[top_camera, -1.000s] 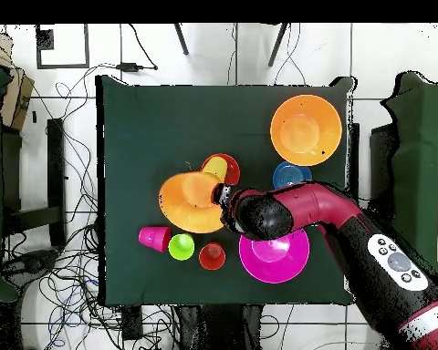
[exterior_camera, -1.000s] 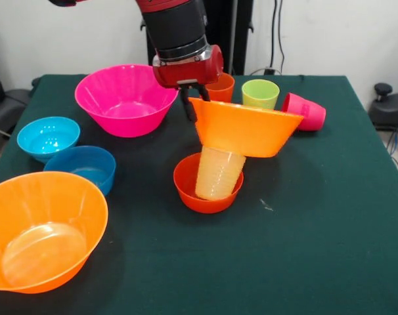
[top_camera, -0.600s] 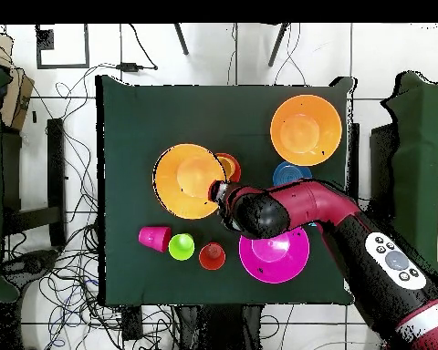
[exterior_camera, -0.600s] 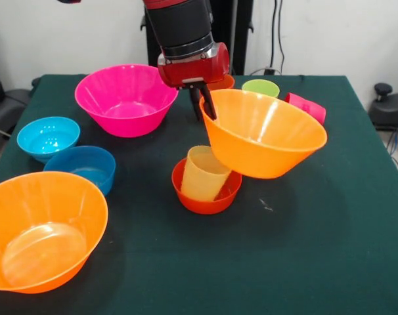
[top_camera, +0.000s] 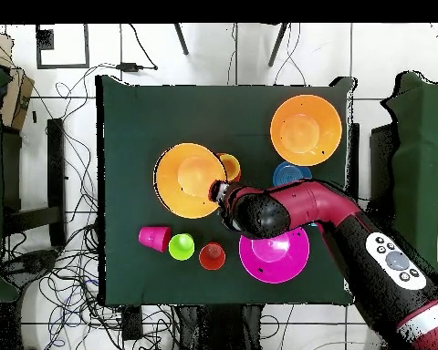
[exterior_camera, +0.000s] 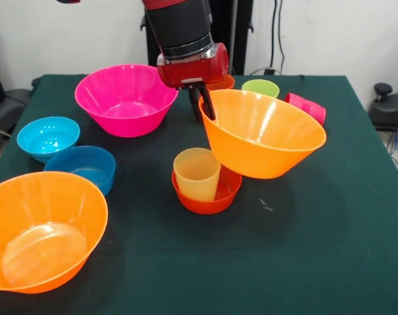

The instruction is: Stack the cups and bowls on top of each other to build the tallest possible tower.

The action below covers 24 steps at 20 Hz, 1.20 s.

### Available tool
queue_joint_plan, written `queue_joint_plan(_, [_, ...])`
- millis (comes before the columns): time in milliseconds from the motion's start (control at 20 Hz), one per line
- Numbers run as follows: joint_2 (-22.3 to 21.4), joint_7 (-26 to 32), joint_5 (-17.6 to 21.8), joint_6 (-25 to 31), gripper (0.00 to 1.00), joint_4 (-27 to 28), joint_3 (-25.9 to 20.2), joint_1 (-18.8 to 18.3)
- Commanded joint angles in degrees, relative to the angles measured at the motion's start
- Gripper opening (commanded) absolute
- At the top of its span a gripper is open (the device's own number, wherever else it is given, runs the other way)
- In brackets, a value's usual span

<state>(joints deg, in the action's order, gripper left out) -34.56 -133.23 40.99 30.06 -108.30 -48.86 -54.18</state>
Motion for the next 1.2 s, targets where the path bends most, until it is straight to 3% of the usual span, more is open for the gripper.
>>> queue_joint_plan(50, [-0.06, 3.69, 0.00, -0.76, 0.00, 4.41, 2.25, 0.83])
queue_joint_plan(750, [1.70, 11.07, -3.47, 6.40, 0.00, 7.68, 0.37, -1.14])
queue_joint_plan(1200, [3.68, 12.62, -2.96, 6.53, 0.00, 8.55, -0.15, -2.02])
